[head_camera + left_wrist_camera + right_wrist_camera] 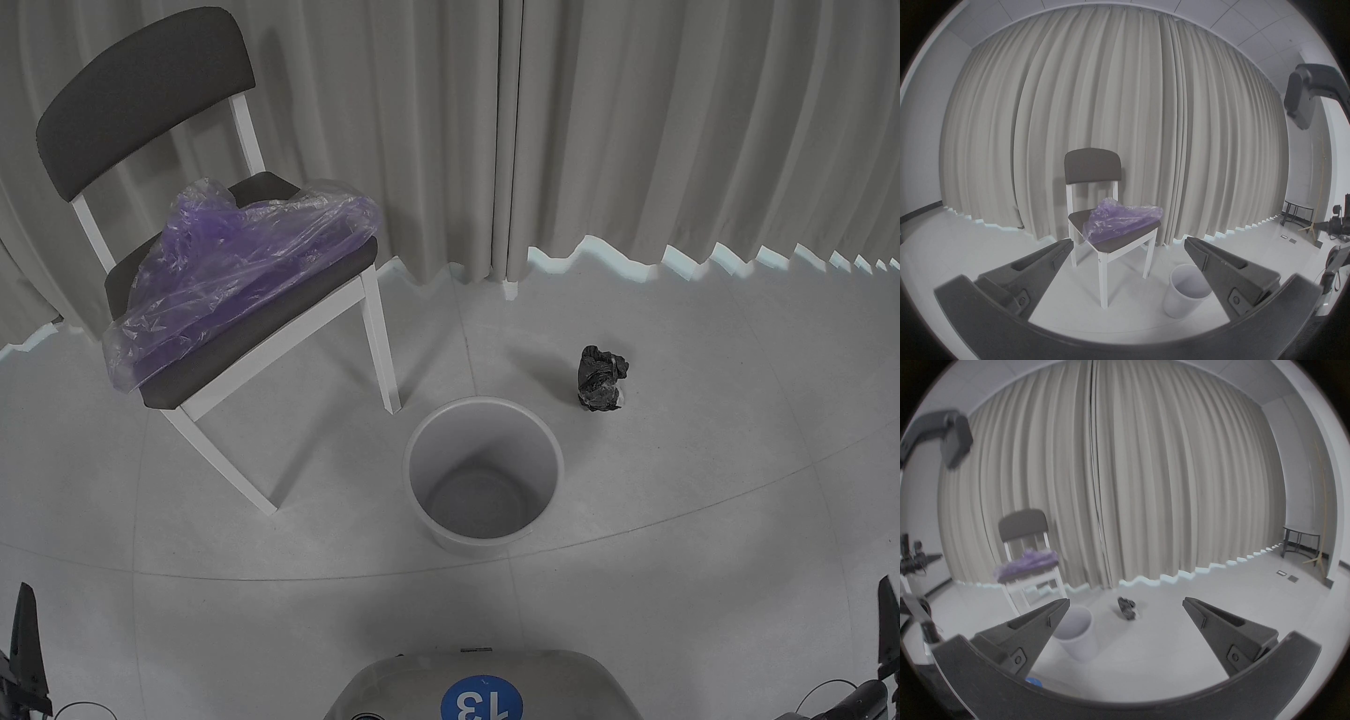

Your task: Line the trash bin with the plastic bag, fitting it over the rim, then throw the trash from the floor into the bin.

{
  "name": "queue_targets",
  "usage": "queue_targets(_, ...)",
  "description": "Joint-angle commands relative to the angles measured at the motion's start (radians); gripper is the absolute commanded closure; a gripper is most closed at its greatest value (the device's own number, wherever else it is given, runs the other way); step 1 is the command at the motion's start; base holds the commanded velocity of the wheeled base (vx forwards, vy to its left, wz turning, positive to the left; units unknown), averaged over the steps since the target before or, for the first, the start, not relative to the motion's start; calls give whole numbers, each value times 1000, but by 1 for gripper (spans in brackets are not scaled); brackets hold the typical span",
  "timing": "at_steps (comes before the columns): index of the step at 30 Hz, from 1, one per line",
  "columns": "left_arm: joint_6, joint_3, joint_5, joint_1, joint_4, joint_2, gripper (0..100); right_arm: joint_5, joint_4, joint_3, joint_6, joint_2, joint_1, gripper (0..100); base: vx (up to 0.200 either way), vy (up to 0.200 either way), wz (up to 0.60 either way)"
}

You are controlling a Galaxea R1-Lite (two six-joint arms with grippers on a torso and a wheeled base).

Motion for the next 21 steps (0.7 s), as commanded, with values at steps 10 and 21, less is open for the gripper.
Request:
queue_targets(10, 190, -366, -51, 9, 135, 310, 0, 120, -33, -666, -4, 665, 1, 0, 0, 0, 0)
queue_targets(21, 283, -593, -45, 16, 360, 493, 0, 118, -101, -641, 93, 739, 3, 0, 0, 0, 0)
